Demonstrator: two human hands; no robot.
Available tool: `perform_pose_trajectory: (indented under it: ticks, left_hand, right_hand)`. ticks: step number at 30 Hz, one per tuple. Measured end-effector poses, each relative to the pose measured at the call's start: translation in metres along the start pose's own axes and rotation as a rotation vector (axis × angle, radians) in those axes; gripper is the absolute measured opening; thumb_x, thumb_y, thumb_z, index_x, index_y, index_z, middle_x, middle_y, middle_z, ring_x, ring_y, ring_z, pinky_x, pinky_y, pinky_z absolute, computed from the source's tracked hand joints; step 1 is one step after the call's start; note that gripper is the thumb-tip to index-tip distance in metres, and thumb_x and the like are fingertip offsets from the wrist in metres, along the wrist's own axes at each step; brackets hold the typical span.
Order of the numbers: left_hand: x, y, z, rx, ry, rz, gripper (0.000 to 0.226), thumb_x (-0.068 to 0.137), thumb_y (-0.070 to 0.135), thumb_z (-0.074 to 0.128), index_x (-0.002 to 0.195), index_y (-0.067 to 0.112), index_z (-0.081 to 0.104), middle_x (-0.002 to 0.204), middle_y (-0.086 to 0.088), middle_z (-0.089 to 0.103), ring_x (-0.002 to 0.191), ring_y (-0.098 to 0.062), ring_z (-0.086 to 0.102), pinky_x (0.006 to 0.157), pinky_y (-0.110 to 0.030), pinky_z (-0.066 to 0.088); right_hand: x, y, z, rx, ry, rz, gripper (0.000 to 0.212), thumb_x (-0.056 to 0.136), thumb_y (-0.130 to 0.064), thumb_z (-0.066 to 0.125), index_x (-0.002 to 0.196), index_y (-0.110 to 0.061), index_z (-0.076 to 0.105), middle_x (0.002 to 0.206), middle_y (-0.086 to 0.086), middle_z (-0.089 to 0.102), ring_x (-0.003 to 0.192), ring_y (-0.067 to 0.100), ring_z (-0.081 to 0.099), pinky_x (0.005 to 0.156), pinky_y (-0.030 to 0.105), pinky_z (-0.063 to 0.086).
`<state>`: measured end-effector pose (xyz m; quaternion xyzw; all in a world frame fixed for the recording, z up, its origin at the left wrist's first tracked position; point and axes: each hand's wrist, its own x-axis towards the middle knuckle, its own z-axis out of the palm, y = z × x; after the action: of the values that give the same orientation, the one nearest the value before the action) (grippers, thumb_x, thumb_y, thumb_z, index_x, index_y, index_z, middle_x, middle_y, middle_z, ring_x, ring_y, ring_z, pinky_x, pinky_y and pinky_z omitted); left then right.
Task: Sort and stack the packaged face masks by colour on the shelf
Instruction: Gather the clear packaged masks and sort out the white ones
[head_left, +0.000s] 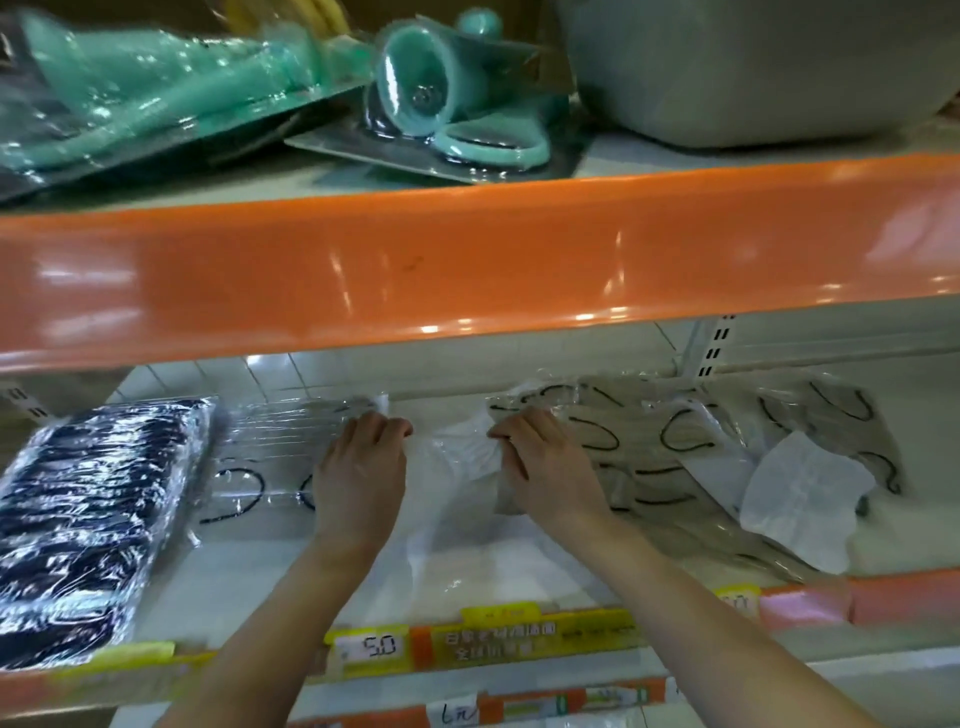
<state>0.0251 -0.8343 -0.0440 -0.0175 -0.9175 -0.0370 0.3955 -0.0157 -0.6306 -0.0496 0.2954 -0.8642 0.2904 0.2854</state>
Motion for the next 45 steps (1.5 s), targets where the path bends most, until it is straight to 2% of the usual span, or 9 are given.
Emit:
perform_pose_trajectory:
  ticks: [7, 13, 21, 25, 30, 33, 36, 39, 45]
  left_hand:
    - [-0.025, -0.074, -0.025, 0.077, -0.006, -0.078, 0.014, 0.081, 0.011, 0.054, 0.079, 0.007, 0.067, 0.081, -0.012, 0.062, 0.07, -0.034, 0.06, 0.052, -0.038, 0.047]
    - [-0.052, -0.116, -0.039, 0.074, 0.016, -0.07, 0.016, 0.078, 0.006, 0.052, 0.081, 0.009, 0.067, 0.082, -0.008, 0.062, 0.073, -0.032, 0.06, 0.059, -0.037, 0.045]
    - [-0.081, -0.135, -0.039, 0.065, -0.079, -0.024, 0.021, 0.079, 0.015, 0.042, 0.076, 0.016, 0.062, 0.08, -0.002, 0.059, 0.073, -0.028, 0.056, 0.066, -0.036, 0.037]
    - [-0.09, -0.142, -0.032, 0.092, -0.209, -0.036, 0.024, 0.081, 0.023, 0.041, 0.079, 0.016, 0.064, 0.08, -0.002, 0.058, 0.075, -0.029, 0.055, 0.065, -0.037, 0.041]
    - [-0.09, -0.148, -0.029, 0.1, -0.357, -0.079, 0.022, 0.079, 0.031, 0.046, 0.076, 0.02, 0.065, 0.08, 0.003, 0.059, 0.074, -0.025, 0.058, 0.06, -0.035, 0.043]
    - [-0.088, -0.15, -0.029, 0.085, -0.39, -0.085, 0.021, 0.078, 0.03, 0.047, 0.074, 0.019, 0.064, 0.077, 0.002, 0.058, 0.07, -0.025, 0.058, 0.056, -0.035, 0.044]
    - [-0.086, -0.152, -0.028, 0.063, -0.384, -0.089, 0.008, 0.077, 0.022, 0.064, 0.075, 0.014, 0.063, 0.076, -0.002, 0.057, 0.068, -0.027, 0.058, 0.053, -0.036, 0.045]
    - [-0.084, -0.15, -0.026, 0.04, -0.422, -0.12, 0.024, 0.064, 0.016, 0.084, 0.075, 0.013, 0.062, 0.074, -0.002, 0.057, 0.067, -0.027, 0.058, 0.051, -0.036, 0.046]
    - [-0.078, -0.148, -0.018, 0.074, -0.471, -0.151, 0.033, 0.059, 0.014, 0.086, 0.077, 0.014, 0.059, 0.075, -0.001, 0.055, 0.07, -0.026, 0.057, 0.05, -0.034, 0.045]
  right_hand:
    - [0.012, -0.058, 0.047, 0.116, -0.192, -0.079, 0.027, 0.085, -0.018, 0.042, 0.093, -0.012, 0.067, 0.089, 0.002, 0.064, 0.078, 0.025, 0.062, 0.065, 0.037, 0.053]
    - [0.011, -0.092, 0.08, 0.09, -0.334, -0.1, 0.023, 0.087, -0.012, 0.05, 0.103, -0.012, 0.067, 0.102, 0.004, 0.063, 0.094, 0.025, 0.058, 0.078, 0.039, 0.046]
    - [-0.005, -0.11, 0.113, 0.065, -0.334, -0.087, 0.021, 0.076, -0.005, 0.058, 0.091, -0.016, 0.067, 0.097, 0.0, 0.063, 0.088, 0.025, 0.06, 0.07, 0.037, 0.049]
    - [-0.01, -0.115, 0.125, 0.026, -0.272, -0.076, 0.034, 0.058, -0.001, 0.079, 0.083, -0.021, 0.067, 0.091, -0.006, 0.062, 0.086, 0.012, 0.047, 0.07, 0.024, 0.03]
    - [-0.012, -0.123, 0.134, -0.01, -0.249, -0.036, 0.038, 0.053, -0.005, 0.086, 0.082, -0.023, 0.068, 0.085, -0.006, 0.061, 0.084, 0.012, 0.043, 0.07, 0.024, 0.034]
    - [-0.014, -0.126, 0.138, -0.045, -0.266, -0.011, 0.032, 0.061, -0.009, 0.082, 0.086, -0.022, 0.067, 0.09, -0.005, 0.06, 0.083, 0.016, 0.055, 0.066, 0.031, 0.046]
    - [-0.014, -0.13, 0.14, -0.089, -0.276, 0.016, 0.028, 0.066, -0.017, 0.08, 0.09, -0.021, 0.067, 0.092, -0.004, 0.058, 0.083, 0.02, 0.059, 0.068, 0.031, 0.045]
    - [-0.012, -0.133, 0.142, -0.161, -0.29, 0.037, 0.034, 0.059, -0.023, 0.085, 0.088, -0.023, 0.067, 0.09, -0.005, 0.058, 0.081, 0.018, 0.058, 0.065, 0.028, 0.046]
    - [-0.009, -0.134, 0.148, -0.258, -0.287, 0.057, 0.033, 0.06, -0.018, 0.084, 0.087, -0.019, 0.066, 0.09, -0.001, 0.058, 0.079, 0.022, 0.058, 0.064, 0.031, 0.046]
